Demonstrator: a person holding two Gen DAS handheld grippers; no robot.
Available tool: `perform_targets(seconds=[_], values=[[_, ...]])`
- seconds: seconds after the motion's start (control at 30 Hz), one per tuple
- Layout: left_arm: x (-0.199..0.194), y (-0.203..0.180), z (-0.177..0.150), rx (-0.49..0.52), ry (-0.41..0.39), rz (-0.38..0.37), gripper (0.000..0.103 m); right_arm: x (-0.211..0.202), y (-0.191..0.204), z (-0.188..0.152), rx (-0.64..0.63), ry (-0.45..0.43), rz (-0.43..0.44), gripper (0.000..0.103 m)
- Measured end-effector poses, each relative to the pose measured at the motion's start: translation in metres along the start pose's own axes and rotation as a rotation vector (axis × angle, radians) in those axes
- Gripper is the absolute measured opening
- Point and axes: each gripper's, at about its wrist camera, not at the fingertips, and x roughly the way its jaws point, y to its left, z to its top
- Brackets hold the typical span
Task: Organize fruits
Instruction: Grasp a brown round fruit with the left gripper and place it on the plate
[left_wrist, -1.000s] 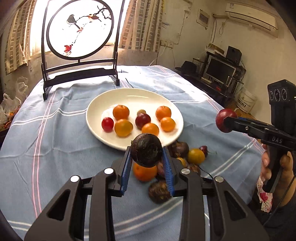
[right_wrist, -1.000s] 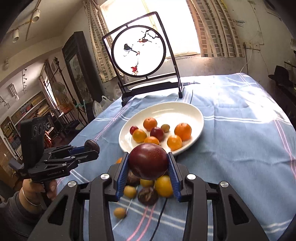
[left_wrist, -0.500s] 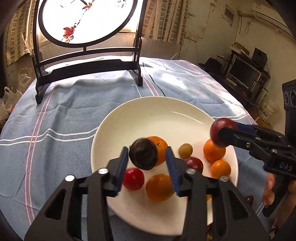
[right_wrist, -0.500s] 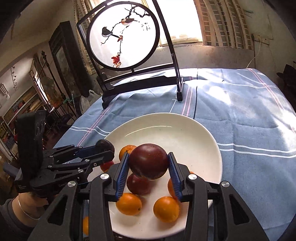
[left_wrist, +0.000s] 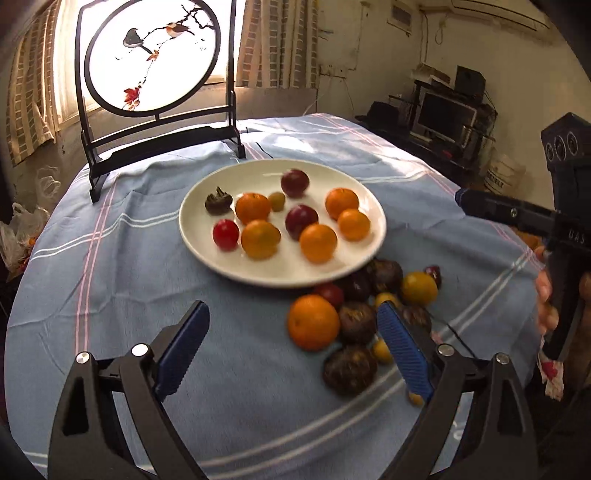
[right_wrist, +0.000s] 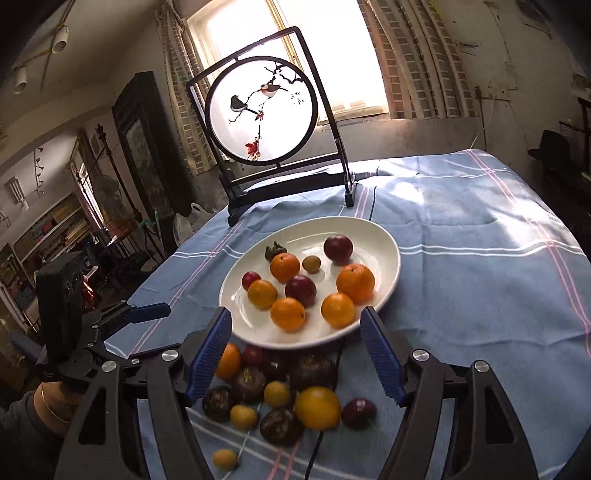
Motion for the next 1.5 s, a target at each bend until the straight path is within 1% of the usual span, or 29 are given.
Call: perform_targets(seconds=[0.1, 0.17, 0.23, 0.27, 0.3, 0.33, 0.4, 0.5, 0.53, 0.57, 0.67, 0.7, 0.77, 0.87, 0.93, 1.1, 1.13, 1.23, 1.3, 1.33, 1.37, 1.4, 1.5], values=[[-0.011, -0.014, -0.032, 0.052, 0.033, -0.004, 0.090, -0.025, 0.003, -0.032, -0.013, -0.004, -0.018, 0.073], [-0.015, -0.022, -0.046, 0.090, 0.042, 0.022, 0.090, -0.035, 0.005, -0.051, -0.026, 0.004, -0.038, 0.073], [-0.014, -0.028, -0.052, 0.111, 0.045, 0.042, 0.090, -0.042, 0.005, -0.065, -0.017, 0.021, -0.035, 0.073], [-0.010, -0.030, -0.053, 0.113, 0.048, 0.050, 0.085, -0.044, 0.004, -0.069, -0.009, 0.027, -0.032, 0.073], [-0.006, -0.032, -0.053, 0.113, 0.058, 0.052, 0.077, -0.046, 0.004, -0.073, -0.004, 0.030, -0.034, 0.073], [0.001, -0.034, -0.052, 0.110, 0.075, 0.049, 0.072, -0.047, 0.004, -0.075, -0.001, 0.034, -0.038, 0.073], [0.014, -0.037, -0.048, 0.101, 0.103, 0.045, 0.058, -0.049, 0.003, -0.077, 0.011, 0.036, -0.043, 0.073], [0.030, -0.046, -0.043, 0.118, 0.120, 0.057, 0.055, -0.053, 0.003, -0.079, 0.011, 0.039, -0.039, 0.073], [0.034, -0.049, -0.042, 0.122, 0.130, 0.047, 0.052, -0.054, 0.004, -0.079, 0.004, 0.041, -0.042, 0.073], [0.037, -0.051, -0.040, 0.123, 0.136, 0.040, 0.045, -0.055, 0.005, -0.079, -0.002, 0.041, -0.042, 0.073], [0.041, -0.054, -0.036, 0.124, 0.130, 0.047, 0.045, -0.055, 0.006, -0.080, -0.013, 0.047, -0.046, 0.073], [0.042, -0.053, -0.035, 0.119, 0.129, 0.046, 0.043, -0.054, 0.005, -0.080, -0.013, 0.051, -0.047, 0.073], [0.040, -0.053, -0.035, 0.114, 0.121, 0.033, 0.043, -0.051, 0.002, -0.081, -0.008, 0.063, -0.048, 0.073], [0.029, -0.055, -0.039, 0.125, 0.084, 0.036, 0.042, -0.044, 0.002, -0.081, -0.018, 0.086, -0.053, 0.073], [0.018, -0.053, -0.043, 0.098, 0.058, 0.020, 0.042, -0.037, 0.007, -0.081, -0.037, 0.107, -0.052, 0.072], [-0.016, -0.045, -0.055, 0.034, -0.009, 0.005, 0.042, -0.004, 0.027, -0.079, -0.104, 0.204, -0.033, 0.056], [-0.021, -0.042, -0.057, 0.021, -0.015, 0.004, 0.042, 0.002, 0.032, -0.081, -0.114, 0.225, -0.018, 0.054], [-0.033, -0.033, -0.061, -0.003, -0.021, 0.013, 0.042, 0.016, 0.057, -0.089, -0.183, 0.263, 0.018, 0.053], [-0.038, -0.028, -0.063, -0.010, -0.022, 0.022, 0.042, 0.026, 0.072, -0.095, -0.218, 0.285, 0.030, 0.049], [-0.039, -0.026, -0.064, -0.013, -0.022, 0.025, 0.042, 0.031, 0.077, -0.097, -0.229, 0.297, 0.030, 0.043], [-0.040, -0.023, -0.065, -0.017, -0.023, 0.027, 0.042, 0.036, 0.080, -0.099, -0.239, 0.311, 0.024, 0.035], [-0.041, -0.020, -0.066, -0.022, -0.025, 0.029, 0.042, 0.041, 0.083, -0.101, -0.246, 0.323, 0.017, 0.031], [-0.043, -0.016, -0.068, -0.039, -0.030, 0.024, 0.042, 0.044, 0.087, -0.103, -0.260, 0.315, -0.013, 0.027]])
